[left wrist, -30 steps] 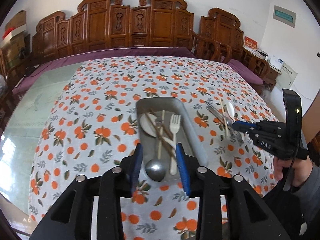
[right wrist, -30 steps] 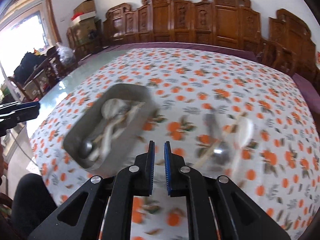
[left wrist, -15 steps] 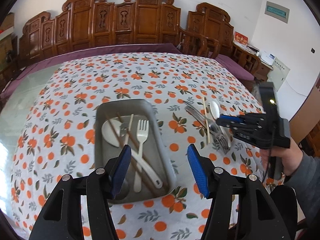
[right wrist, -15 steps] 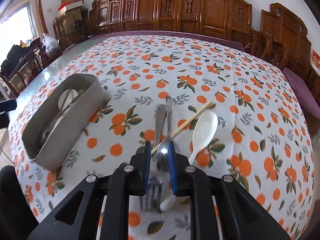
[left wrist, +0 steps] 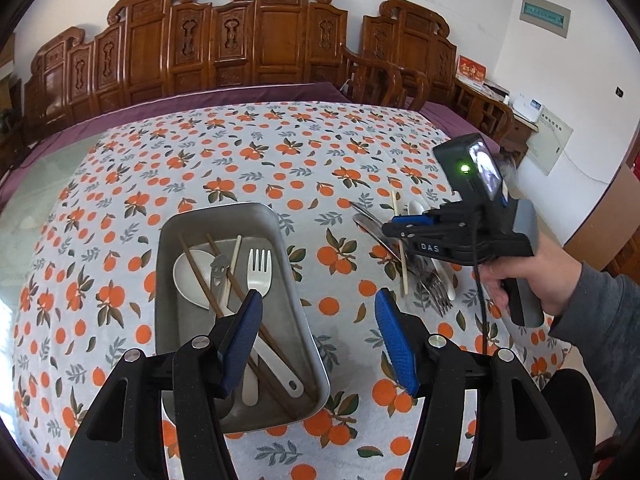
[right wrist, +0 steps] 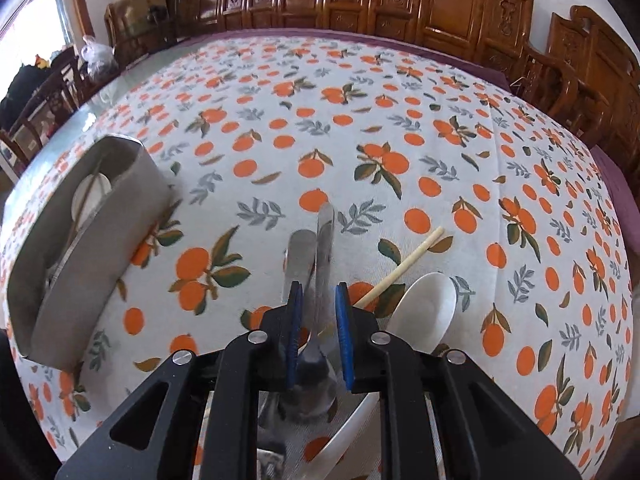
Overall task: Organize utensils
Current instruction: 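Grasp a metal spoon with the right tool and lift it, then grasp a wooden chopstick with the left tool while the right tool holds the metal spoon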
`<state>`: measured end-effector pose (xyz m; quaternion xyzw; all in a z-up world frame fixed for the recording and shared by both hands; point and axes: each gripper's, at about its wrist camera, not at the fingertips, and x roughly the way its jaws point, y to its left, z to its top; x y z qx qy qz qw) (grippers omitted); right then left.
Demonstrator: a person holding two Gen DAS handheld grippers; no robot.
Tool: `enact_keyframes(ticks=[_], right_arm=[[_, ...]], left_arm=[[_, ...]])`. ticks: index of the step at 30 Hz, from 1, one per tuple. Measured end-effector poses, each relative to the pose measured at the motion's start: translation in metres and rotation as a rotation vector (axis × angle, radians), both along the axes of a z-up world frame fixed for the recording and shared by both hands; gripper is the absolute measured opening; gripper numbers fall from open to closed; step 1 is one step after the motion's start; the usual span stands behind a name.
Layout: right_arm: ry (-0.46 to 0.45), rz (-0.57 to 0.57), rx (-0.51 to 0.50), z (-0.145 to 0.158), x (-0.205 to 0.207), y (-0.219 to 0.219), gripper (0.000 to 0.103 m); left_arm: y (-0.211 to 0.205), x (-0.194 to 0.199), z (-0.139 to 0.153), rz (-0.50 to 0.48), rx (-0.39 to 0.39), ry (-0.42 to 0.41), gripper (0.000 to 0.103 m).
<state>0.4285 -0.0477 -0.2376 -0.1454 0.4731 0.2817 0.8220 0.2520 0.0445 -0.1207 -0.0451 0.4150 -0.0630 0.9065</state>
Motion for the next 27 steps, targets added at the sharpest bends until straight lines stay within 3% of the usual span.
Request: enact_keyframes(ticks=[3,8,24,27], right_arm=[[0.006,0.000,-0.012,-0.003,0.004,0.003,0.017],[0.032,-0.018,-0.040,-0.006,0.005,0.003,0.004],[-0.045,-0.030,0.117,0.052,-0.049,-0.045,0.004],[-0.046,-0.048,0.139,0.052,-0.056,-0.061,0.004]], left_arm=[[-0.001,-0.001,0.000,-0.001,0.000,0.000,0.056],[-0.005,-0.003,0.001,-0.007,0.000,0.001,0.056],[-0.042,0.009,0.004,-0.058,0.016,-0.021,0.055],[-0.053,0.016,0.000,-0.081,0.004,-0.017,0.048]])
